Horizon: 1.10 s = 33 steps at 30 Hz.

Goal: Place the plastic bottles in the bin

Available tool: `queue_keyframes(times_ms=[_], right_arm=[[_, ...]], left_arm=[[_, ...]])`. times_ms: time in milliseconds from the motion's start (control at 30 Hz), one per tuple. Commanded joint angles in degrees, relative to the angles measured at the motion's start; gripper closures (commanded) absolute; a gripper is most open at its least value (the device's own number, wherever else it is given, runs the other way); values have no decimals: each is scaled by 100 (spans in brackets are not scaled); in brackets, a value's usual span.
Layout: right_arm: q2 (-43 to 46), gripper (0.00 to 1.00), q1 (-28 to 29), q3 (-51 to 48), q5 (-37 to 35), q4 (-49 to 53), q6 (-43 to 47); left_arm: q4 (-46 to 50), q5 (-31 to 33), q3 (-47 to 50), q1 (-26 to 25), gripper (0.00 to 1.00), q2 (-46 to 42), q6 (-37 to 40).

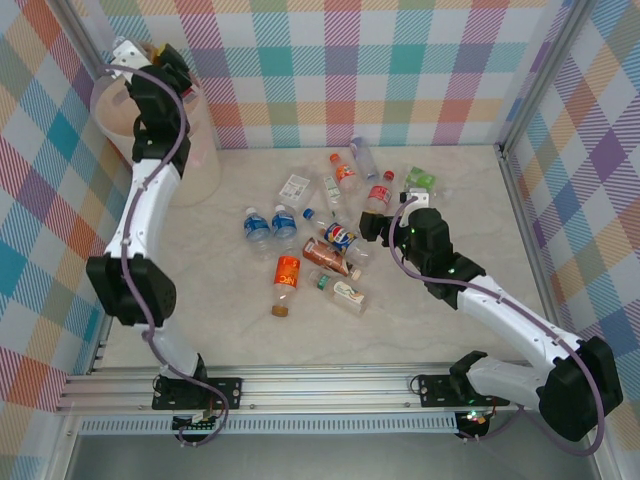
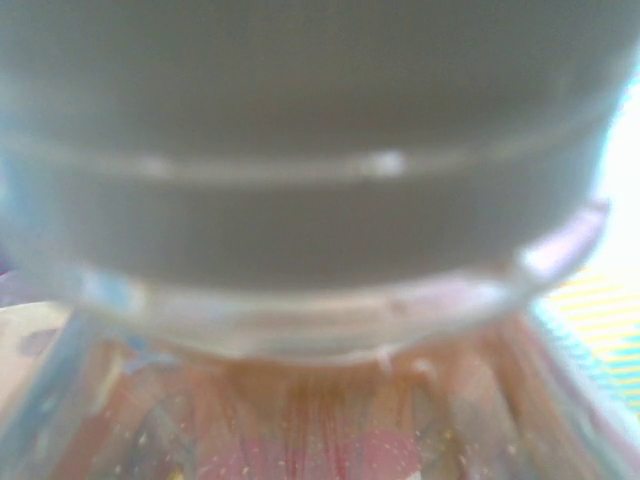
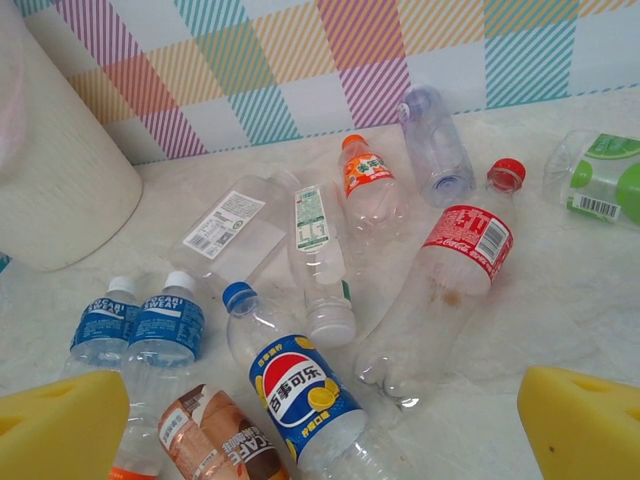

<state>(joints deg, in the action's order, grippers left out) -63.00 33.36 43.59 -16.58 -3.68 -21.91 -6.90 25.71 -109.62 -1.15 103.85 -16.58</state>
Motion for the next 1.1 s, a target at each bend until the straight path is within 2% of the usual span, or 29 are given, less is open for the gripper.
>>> queue_keyframes(times_ms=[0,100,233,533,633,800,933,1067], right_arm=[[103,0,12,140,-176,42,-74],[139,0,12,125,-254,119,-62],[161,0,12,137,-324,209,-54],[8,0,12,211,-311,253,-98],[-19,0,12,237,-267,319,-95],[-52,0,11,228,-258,327,-74],[-113,0,12,257,-166,324,-61],[-216,0,10,305,-83,324,-63]], left_arm=[[445,13,-570,258,43,442,146],[674,-150,-1023,410,42,867,385],[1725,-366,-2075,540,43,1577,452],[2216,-1035,-2197,561,43,1823,-64],[2905,-1194,-2327,562,44,1785,-538],[3437,-1442,-1910,552,46,1379,-1174],[3321,-1559,-1132,528,46,914,-1368],[3325,-1671,-863,528,35,837,-1478]])
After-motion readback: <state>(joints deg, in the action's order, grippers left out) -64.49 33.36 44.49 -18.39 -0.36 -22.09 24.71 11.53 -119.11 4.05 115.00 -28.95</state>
